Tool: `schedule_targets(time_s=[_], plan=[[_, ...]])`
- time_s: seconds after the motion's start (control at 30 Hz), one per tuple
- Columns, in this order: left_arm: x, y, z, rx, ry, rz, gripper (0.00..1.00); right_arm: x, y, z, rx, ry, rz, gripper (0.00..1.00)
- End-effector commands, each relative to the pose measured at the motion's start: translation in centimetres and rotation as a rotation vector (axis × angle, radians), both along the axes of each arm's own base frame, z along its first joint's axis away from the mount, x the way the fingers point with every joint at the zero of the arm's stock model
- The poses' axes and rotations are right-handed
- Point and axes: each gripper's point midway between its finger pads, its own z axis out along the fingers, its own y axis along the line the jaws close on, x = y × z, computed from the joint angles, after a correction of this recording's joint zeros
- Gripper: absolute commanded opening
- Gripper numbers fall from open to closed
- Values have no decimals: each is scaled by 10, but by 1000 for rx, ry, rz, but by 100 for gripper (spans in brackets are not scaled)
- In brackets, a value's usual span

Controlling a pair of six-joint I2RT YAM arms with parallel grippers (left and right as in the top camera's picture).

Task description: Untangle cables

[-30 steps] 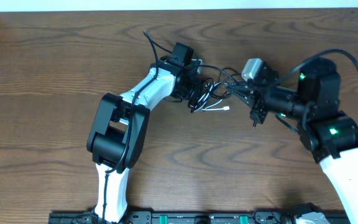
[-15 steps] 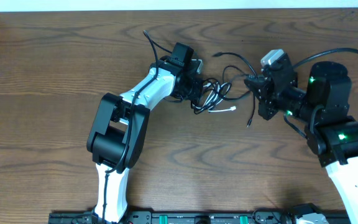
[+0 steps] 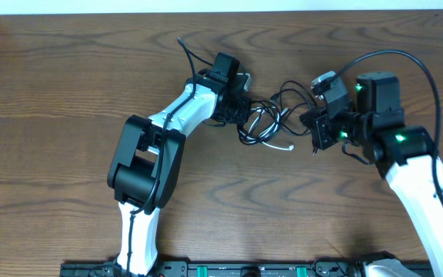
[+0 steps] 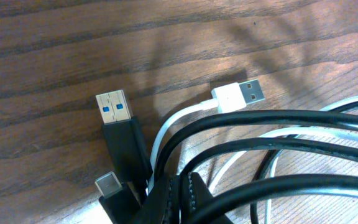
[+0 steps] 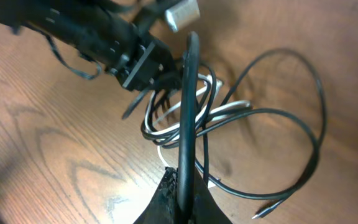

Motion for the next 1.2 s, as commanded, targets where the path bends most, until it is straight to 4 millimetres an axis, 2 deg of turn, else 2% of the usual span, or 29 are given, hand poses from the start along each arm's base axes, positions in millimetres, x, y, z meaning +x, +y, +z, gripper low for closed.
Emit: schedule_targets(time_s=[0.0, 0.2, 0.47, 0.5, 0.57, 0.67, 0.7, 0.77, 0.83, 0.9, 0.93, 1.03, 1.17], plan=[[-2, 5, -9, 20, 13, -2, 8, 8, 0, -14, 11, 68, -35, 1], [-2, 5, -9, 20, 13, -2, 8, 17, 2, -55, -12, 176, -37, 1], [-2, 5, -9, 20, 13, -2, 7, 22, 3, -87, -28, 250, -38, 1], [-2, 5, -9, 20, 13, -2, 8, 23, 3, -90, -29, 256, -38, 3], [-2, 5, -9, 20, 12, -2, 7, 23, 3, -93, -31, 261, -38, 17], [-2, 5, -9, 20, 13, -2, 8, 31, -2, -87, -42, 228, -57, 36], [-2, 5, -9, 20, 13, -2, 8, 35, -3, -79, -36, 209, -63, 47], [-2, 5, -9, 20, 12, -2, 8, 42, -3, -59, 1, 179, -87, 61], [-2, 5, -9, 20, 12, -2, 7, 46, 1, -37, 41, 135, -83, 70], [-2, 5, -9, 20, 12, -2, 7, 48, 5, -15, 71, 81, -72, 76], [-2, 5, -9, 20, 12, -2, 7, 47, 5, -12, 76, 79, -79, 78], [-2, 5, -9, 20, 12, -2, 7, 44, 6, -14, 87, 109, -98, 79], [-2, 5, -9, 19, 12, -3, 7, 36, 15, -28, 102, 202, -129, 82]])
